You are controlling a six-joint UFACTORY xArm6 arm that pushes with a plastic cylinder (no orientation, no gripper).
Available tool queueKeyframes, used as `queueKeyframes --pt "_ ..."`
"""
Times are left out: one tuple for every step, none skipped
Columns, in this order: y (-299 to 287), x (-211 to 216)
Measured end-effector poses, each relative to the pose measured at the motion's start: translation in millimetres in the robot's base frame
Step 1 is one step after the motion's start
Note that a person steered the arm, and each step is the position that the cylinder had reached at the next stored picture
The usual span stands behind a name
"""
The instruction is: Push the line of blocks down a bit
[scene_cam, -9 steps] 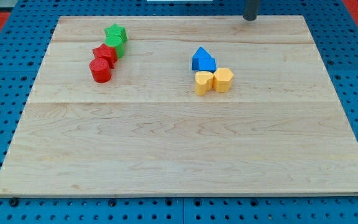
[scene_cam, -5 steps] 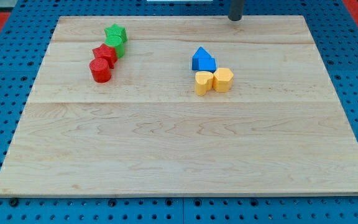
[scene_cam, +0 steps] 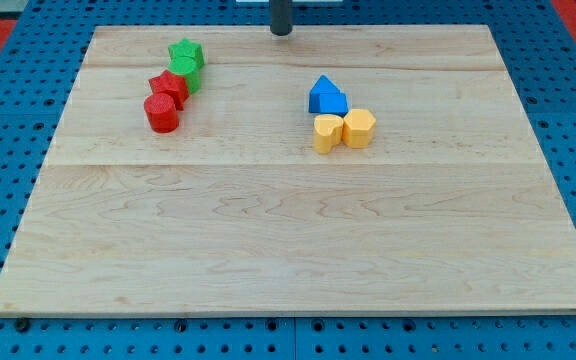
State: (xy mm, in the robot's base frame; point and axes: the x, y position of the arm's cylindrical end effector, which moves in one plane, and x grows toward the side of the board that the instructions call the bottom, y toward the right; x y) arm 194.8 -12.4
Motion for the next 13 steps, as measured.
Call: queueKeyframes --pt "-1.8 0.0" --pt "-7.8 4.2" --pt "-15.1 29.6" --pt "-16.9 34.2" --pt "-24.1 34.2" --pt "-65.5 34.2" --pt "-73.6 34.2" --pt "-91.9 30.7" --pt "-118.1 21.6" --pt "-123.9 19.9" --pt "-123.9 29.9" --pt "-123.9 59.1" --pt "-123.9 64.8"
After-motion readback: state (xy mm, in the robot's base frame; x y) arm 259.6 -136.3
